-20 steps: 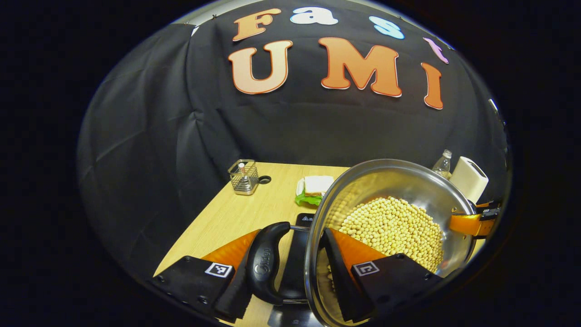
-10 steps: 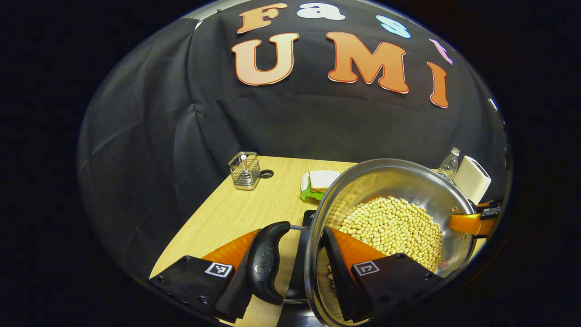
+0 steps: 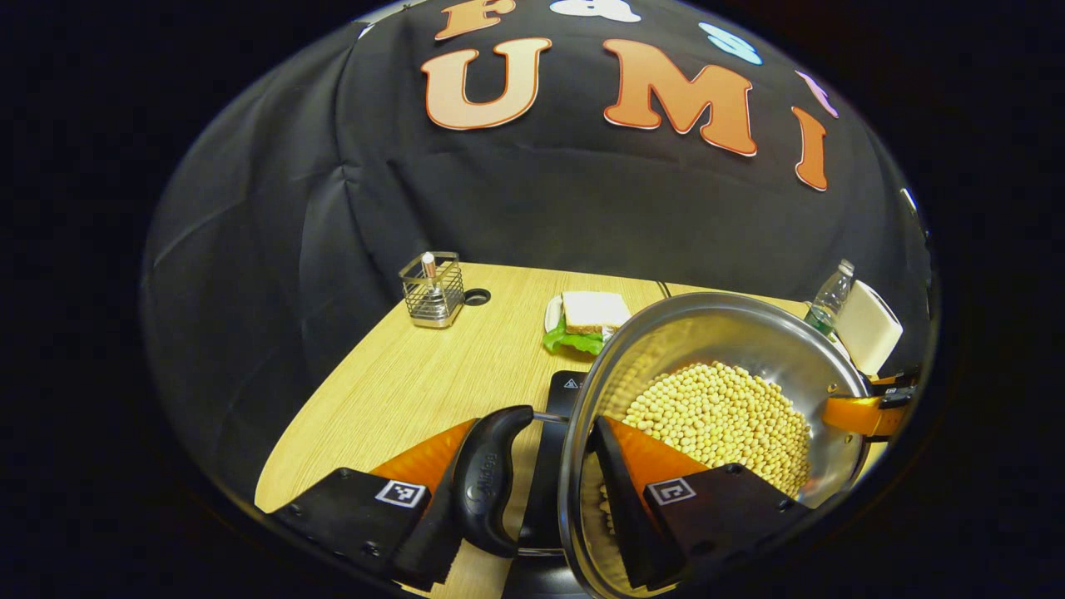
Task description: First push the handle of the pot to place it horizontally, then grasp the pot with both hands and set it on the induction cooktop.
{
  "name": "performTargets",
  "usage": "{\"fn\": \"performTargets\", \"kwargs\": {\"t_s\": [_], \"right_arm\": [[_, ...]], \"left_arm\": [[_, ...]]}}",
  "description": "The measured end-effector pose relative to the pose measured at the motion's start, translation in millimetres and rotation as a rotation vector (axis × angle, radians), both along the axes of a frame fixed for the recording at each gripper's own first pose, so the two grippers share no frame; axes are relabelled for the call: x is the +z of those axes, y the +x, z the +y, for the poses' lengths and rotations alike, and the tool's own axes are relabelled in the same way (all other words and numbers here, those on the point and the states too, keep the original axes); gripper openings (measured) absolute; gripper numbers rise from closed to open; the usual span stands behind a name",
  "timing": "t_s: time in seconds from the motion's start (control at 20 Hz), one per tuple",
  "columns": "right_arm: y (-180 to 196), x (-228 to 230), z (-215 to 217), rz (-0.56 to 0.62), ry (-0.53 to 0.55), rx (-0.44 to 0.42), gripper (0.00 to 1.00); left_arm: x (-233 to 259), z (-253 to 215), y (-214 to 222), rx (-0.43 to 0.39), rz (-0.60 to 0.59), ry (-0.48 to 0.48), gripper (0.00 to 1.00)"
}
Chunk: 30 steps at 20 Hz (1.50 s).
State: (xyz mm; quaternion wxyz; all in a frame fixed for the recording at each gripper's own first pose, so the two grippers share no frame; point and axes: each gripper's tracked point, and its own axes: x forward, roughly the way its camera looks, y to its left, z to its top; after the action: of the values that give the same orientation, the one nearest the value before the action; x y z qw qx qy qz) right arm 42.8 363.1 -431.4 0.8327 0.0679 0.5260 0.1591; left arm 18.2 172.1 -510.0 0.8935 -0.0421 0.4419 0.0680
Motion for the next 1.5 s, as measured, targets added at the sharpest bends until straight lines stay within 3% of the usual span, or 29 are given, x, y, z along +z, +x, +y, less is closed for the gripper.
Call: {"fn": "performTargets", "kwargs": {"t_s": [0.4,0.8,1.1,1.3,1.35,1.5], "right_arm": [[-1,-7,0,0.013,-0.014,-0.004,0.62],[-7,-21,2,0.046,-0.017,-0.022,0.62],[-2,-4,1,0.058,0.100,-0.071,0.65],[4,20,-11,0.005,0.156,-0.068,0.72],[5,29,-16,-0.017,0.162,-0.066,0.74],[8,49,-35,-0.095,0.152,-0.058,0.76]], "left_arm": [[-16,-1,4,-0.003,0.007,-0.023,0.79],[-34,-2,7,0.038,0.044,-0.024,0.87],[-41,-3,4,0.068,0.086,-0.005,0.89],[-31,-1,2,0.086,0.095,0.017,0.95],[-23,0,3,0.091,0.092,0.040,0.89],[31,-7,13,0.091,0.016,0.111,0.94]]}}
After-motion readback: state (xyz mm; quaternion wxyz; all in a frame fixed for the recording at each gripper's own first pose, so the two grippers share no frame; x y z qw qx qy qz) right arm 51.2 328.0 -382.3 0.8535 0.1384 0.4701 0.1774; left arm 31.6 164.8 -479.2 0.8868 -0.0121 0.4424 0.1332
